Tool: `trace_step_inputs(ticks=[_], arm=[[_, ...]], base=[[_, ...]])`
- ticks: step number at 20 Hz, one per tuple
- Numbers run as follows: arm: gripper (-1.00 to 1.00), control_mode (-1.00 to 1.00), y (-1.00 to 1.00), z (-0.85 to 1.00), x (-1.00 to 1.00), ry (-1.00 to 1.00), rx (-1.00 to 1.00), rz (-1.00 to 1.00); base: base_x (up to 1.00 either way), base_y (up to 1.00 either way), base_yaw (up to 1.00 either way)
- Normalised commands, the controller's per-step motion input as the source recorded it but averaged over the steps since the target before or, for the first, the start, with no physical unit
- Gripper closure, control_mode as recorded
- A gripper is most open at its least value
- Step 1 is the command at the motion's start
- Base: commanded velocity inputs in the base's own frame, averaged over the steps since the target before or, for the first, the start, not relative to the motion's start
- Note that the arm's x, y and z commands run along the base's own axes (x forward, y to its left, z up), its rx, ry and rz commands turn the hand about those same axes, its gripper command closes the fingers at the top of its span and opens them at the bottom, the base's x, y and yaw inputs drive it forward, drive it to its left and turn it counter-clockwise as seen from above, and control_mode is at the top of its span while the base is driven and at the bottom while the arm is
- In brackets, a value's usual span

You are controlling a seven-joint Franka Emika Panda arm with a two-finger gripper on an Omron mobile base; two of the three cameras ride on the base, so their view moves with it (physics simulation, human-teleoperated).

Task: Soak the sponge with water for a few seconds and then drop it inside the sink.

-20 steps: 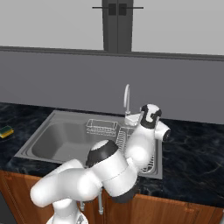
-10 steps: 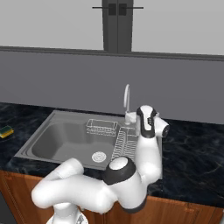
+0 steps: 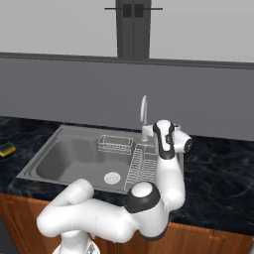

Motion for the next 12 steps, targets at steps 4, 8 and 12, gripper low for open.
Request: trace_step_inputs(ticks=[4,8,12], arm=[[-1.00,-1.00,-0.03,-0.21,0.13,0.00,0.00,0.00],[-1.00,-1.00,-0.04,-0.21,0.14,0.00,0.00,0.00],[-1.00,-1.00,-0.07,-0.23,0.13,0.00,0.00,0.00]], base=[[0.00,0.00,0.00],[0.00,0.00,0.00],[0.00,0.00,0.00]])
